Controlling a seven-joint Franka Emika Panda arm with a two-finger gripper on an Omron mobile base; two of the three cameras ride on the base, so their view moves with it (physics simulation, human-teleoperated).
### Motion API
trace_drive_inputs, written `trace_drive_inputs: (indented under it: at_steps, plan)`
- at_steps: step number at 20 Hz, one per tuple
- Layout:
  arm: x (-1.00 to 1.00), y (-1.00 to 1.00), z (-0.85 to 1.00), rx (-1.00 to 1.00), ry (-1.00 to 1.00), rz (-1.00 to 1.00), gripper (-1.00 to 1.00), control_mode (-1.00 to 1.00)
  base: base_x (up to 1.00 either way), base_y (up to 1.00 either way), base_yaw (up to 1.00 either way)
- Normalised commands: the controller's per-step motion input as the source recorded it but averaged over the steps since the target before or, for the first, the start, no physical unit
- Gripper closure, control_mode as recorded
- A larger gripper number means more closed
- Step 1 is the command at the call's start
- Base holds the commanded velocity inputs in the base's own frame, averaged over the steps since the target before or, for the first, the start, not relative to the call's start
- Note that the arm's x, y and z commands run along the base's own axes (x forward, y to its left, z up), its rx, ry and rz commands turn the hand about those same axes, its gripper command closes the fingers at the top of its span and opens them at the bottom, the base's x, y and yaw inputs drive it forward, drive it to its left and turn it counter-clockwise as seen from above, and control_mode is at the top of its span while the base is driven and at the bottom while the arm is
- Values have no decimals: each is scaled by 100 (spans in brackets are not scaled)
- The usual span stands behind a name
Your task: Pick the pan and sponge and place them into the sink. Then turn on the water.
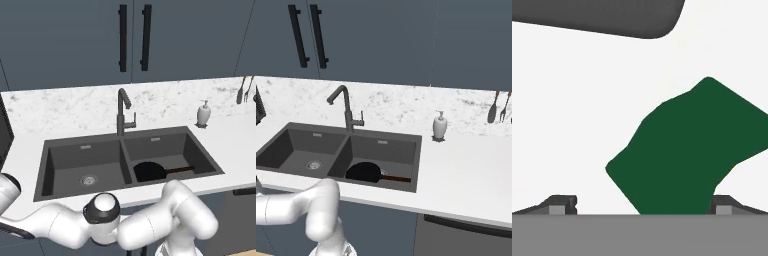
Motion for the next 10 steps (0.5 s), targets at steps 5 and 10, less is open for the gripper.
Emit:
trace_drive_inputs:
  at_steps: [5,10]
  plan:
    - [2,10,-34,-3,0,-5,-100,-100,0,0,0]
    - [0,0,-42,-4,0,-12,-100,-100,0,0,0]
